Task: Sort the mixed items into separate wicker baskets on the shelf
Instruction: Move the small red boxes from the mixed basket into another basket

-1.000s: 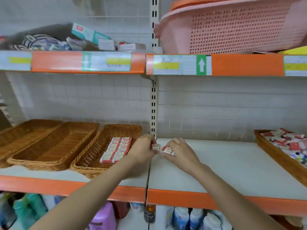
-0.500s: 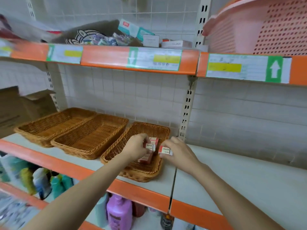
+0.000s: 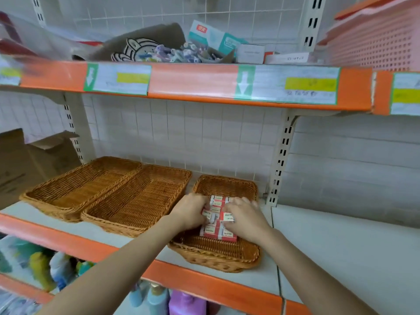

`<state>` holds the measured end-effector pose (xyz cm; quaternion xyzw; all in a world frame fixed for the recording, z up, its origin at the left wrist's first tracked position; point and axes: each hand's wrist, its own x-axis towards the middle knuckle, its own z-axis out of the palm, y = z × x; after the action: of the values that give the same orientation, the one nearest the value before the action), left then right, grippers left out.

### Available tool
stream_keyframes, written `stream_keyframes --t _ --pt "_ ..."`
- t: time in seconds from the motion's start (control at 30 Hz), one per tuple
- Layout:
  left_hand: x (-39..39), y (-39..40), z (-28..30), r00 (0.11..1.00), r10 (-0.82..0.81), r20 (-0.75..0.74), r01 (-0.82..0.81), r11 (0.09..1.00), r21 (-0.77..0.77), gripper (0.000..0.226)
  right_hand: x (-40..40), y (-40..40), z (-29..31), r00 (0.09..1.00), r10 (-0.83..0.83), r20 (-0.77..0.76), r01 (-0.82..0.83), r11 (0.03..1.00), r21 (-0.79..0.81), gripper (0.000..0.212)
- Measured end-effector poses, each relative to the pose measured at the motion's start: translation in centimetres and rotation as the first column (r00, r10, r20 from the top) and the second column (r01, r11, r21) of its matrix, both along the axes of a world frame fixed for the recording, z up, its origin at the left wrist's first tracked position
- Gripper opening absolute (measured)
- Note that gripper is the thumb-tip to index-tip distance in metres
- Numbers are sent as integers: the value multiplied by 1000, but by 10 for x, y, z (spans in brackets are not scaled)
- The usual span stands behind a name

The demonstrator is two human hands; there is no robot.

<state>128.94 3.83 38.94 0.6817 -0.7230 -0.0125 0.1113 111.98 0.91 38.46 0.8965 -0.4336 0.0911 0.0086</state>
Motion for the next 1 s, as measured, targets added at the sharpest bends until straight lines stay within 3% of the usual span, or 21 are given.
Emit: stream_keyframes --t 0.2,0.33,0.53,0.63,0.87,1.0 --pt "12 -10 -12 976 -214 44 213 977 12 37 9 0 -6 991 -69 -118 83 990 111 47" --pt "15 -8 -16 968 -233 90 234 972 -8 43 10 0 -6 988 -75 -138 92 989 118 46" --pt "11 -7 -18 947 -240 215 249 969 -12 45 6 9 -1 977 -151 147 130 981 144 37" --pt "11 -5 -15 938 -272 213 282 959 -15 40 3 12 0 972 -137 191 108 982 157 35" --pt "12 -4 -15 932 -321 170 326 945 -4 32 3 4 -8 995 -96 13 95 993 71 30" --pt "11 -5 -16 957 -263 121 268 963 -24 42 1 3 -5 992 11 -129 1 995 95 49"
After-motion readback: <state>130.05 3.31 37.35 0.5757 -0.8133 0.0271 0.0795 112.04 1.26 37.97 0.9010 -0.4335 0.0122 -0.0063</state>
